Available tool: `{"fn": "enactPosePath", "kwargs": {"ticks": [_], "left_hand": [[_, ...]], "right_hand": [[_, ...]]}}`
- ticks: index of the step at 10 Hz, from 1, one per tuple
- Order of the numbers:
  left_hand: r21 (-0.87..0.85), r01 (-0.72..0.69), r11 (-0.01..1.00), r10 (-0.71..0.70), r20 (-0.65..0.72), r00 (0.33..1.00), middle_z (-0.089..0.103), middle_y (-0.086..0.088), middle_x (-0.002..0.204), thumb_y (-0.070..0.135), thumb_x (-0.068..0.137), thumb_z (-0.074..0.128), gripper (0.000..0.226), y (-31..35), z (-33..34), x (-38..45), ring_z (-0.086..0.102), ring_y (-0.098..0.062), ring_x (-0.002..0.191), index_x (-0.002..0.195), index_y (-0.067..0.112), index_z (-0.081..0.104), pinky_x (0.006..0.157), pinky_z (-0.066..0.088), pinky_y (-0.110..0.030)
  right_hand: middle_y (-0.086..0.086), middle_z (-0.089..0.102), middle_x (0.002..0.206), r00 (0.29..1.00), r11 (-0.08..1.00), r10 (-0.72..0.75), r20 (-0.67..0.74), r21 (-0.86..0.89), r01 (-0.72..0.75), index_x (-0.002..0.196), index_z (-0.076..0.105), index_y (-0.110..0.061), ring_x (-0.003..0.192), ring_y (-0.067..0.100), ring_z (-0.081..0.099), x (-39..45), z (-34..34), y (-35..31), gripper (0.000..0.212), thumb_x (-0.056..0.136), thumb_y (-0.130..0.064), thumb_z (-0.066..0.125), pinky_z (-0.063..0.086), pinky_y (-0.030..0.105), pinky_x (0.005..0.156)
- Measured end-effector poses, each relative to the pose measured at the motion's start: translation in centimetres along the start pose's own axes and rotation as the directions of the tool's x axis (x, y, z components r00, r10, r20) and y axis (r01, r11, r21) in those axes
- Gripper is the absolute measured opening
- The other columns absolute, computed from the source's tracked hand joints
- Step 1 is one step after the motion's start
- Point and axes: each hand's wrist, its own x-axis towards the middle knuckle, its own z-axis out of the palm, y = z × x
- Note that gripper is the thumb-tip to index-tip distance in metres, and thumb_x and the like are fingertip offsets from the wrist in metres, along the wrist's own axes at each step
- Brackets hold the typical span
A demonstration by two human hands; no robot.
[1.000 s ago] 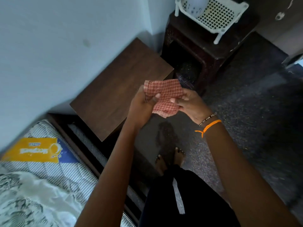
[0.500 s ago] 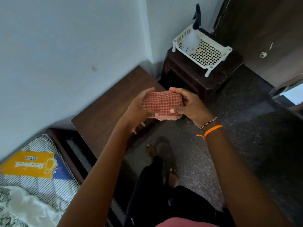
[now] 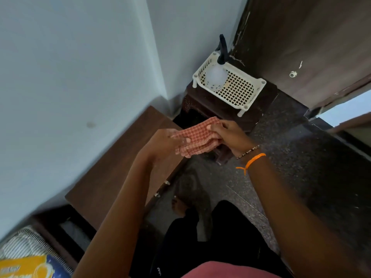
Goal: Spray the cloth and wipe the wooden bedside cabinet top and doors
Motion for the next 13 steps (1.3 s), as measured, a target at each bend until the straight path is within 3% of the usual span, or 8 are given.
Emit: {"fn": "enactPosePath", "kwargs": {"ticks": [2, 4, 6, 7, 8, 9, 11, 13], "left_hand": [[-0.327, 0.204, 0.923, -0.198, 0.052, 0.979, 0.070, -0.009, 0.104, 0.020, 0.081, 0.069, 0.037, 2.0, 0.6, 6.2, 0.068, -0.022, 0.092, 0.112, 0.008, 0.055, 0.083, 0.054, -0.032], [-0.559, 0.229, 0.797, -0.284, -0.013, 0.959, 0.061, -0.017, 0.112, 0.002, 0.086, 0.061, 0.042, 5.5, 3.5, 13.6, 0.068, -0.021, 0.075, 0.122, 0.005, 0.040, 0.059, 0.059, -0.027], [-0.387, 0.175, 0.905, -0.234, -0.111, 0.966, 0.060, -0.016, 0.102, 0.001, 0.090, 0.048, 0.029, 9.1, 9.0, 23.0, 0.063, -0.033, 0.078, 0.104, 0.023, 0.037, 0.072, 0.055, -0.050], [-0.235, 0.122, 0.964, -0.166, -0.178, 0.970, 0.064, -0.009, 0.085, -0.001, 0.086, 0.050, 0.025, 9.6, 11.3, 27.5, 0.065, -0.026, 0.065, 0.094, 0.021, 0.044, 0.060, 0.057, -0.041], [-0.227, 0.116, 0.967, -0.162, -0.197, 0.967, 0.063, -0.011, 0.099, -0.005, 0.083, 0.052, 0.024, 10.0, 13.0, 30.5, 0.063, -0.020, 0.082, 0.104, 0.007, 0.049, 0.073, 0.057, -0.040], [-0.166, 0.115, 0.979, -0.141, -0.154, 0.978, 0.054, 0.000, 0.098, -0.009, 0.085, 0.051, 0.034, 10.4, 13.5, 31.8, 0.054, -0.010, 0.084, 0.117, -0.002, 0.049, 0.073, 0.051, -0.019], [0.099, 0.125, 0.987, -0.120, -0.056, 0.991, 0.057, -0.019, 0.120, -0.011, 0.086, 0.044, 0.034, 10.0, 13.6, 33.3, 0.055, -0.030, 0.109, 0.116, -0.005, 0.058, 0.083, 0.044, -0.023], [0.048, 0.121, 0.992, -0.114, -0.119, 0.986, 0.064, -0.011, 0.099, -0.006, 0.087, 0.049, 0.031, 9.2, 12.4, 31.7, 0.048, 0.000, 0.062, 0.113, 0.000, 0.063, 0.051, 0.036, 0.001]], "right_hand": [[0.003, 0.065, 0.056, 0.954, 0.923, 0.280, -0.104, 0.301, -0.238, 0.073, 0.062, -0.008, 0.054, 0.019, 0.064, 6.3, -2.2, 0.0, 0.021, 0.090, -0.021, 0.060, 0.057, 0.034, 0.054], [0.009, 0.058, 0.087, 0.955, 0.888, 0.298, -0.014, 0.371, -0.271, 0.111, 0.052, -0.005, 0.079, 0.023, 0.056, 13.6, -9.6, -0.2, 0.021, 0.091, -0.001, 0.051, 0.054, 0.037, 0.069], [0.012, 0.052, 0.090, 0.964, 0.988, 0.149, -0.218, 0.006, -0.151, 0.084, 0.048, -0.028, 0.060, 0.025, 0.052, 21.1, -16.3, -1.1, 0.031, 0.084, 0.004, 0.047, 0.045, 0.035, 0.054], [0.009, 0.052, 0.091, 0.960, 0.948, -0.064, -0.273, -0.317, -0.027, 0.090, 0.053, -0.020, 0.069, 0.022, 0.052, 25.0, -19.0, -0.8, 0.031, 0.082, 0.007, 0.042, 0.046, 0.026, 0.053], [-0.005, 0.050, 0.089, 0.970, 0.896, -0.124, -0.207, -0.443, 0.020, 0.091, 0.066, -0.002, 0.081, 0.023, 0.058, 28.0, -20.7, -0.1, 0.032, 0.082, 0.013, 0.039, 0.051, 0.016, 0.051], [-0.013, 0.046, 0.095, 0.973, 0.874, -0.155, -0.173, -0.483, 0.053, 0.099, 0.068, 0.000, 0.101, 0.011, 0.048, 29.7, -21.2, 0.2, 0.033, 0.084, 0.013, 0.041, 0.048, 0.025, 0.087], [0.020, 0.041, 0.140, 0.996, 0.821, -0.089, -0.003, -0.567, 0.071, 0.118, 0.058, 0.006, 0.131, 0.031, 0.039, 31.6, -22.1, 2.0, 0.045, 0.081, 0.020, 0.037, 0.037, 0.046, 0.110], [0.020, 0.048, 0.130, 0.968, 0.806, -0.189, -0.167, -0.590, 0.056, 0.105, 0.065, 0.004, 0.121, 0.028, 0.049, 29.5, -20.7, 1.7, 0.039, 0.079, 0.019, 0.039, 0.042, 0.034, 0.104]]}}
